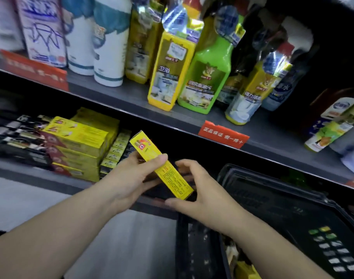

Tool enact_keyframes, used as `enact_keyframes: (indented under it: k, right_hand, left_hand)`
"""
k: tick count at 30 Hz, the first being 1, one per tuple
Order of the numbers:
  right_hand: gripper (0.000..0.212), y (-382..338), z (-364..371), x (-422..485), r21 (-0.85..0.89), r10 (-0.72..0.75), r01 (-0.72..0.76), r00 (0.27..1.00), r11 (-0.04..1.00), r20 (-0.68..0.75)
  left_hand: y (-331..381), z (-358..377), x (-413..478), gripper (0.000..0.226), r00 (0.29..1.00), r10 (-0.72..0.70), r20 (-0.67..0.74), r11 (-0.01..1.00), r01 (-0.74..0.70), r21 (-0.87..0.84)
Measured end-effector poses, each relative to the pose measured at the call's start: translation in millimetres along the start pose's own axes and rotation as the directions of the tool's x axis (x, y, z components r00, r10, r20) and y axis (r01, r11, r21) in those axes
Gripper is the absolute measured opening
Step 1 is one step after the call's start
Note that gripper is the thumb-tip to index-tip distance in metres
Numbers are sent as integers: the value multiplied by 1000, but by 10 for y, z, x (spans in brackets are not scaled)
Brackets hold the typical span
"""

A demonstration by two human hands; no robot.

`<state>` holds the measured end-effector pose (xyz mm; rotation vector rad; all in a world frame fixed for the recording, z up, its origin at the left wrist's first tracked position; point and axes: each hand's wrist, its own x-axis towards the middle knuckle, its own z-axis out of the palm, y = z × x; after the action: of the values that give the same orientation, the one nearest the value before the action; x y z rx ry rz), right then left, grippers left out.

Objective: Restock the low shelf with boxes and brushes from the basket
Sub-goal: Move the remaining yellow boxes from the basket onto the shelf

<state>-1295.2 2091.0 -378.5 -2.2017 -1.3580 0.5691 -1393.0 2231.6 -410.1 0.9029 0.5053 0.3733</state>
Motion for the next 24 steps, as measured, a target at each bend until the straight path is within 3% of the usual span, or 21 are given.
enact_keyframes:
  k: [4,7,9,11,14,17,19,24]
  right_hand:
    - [54,-126,194,359,-38,-37,37,999,999,6]
    - [31,-133,288,627,-8,-23,23,1000,1000,-20]
    - [25,-102,371,869,17,9,-8,998,1000,-67]
    - [26,-65,485,1160,94,86,-77,992,993,-96]
    - [33,-70,651,1595,184,193,-168,973,969,-128]
    - [47,-125,731,1977,75,161,-151,974,986,-162]
    - [53,-197,768,2217,-6,145,-146,984,989,-107]
    - [53,-389,987,2685,-11,186,-185,980,983,74]
  left_hand:
    - [71,-198,42,13,992,-34,-125,997,42,59]
    - [225,-331,54,23,979,-66,-191,945,123,302]
    - [322,-491,80,31,985,28,-172,786,84,612]
    - [385,-706,110,35,979,140,-149,516,57,855]
    - [434,-1017,167,46,961,213,-176,214,130,968]
    - [418,-1243,246,59,949,223,-221,71,210,975]
    - [385,-1372,301,66,953,212,-218,-44,232,972]
    - [378,-1564,398,74,957,171,-233,-108,254,961]
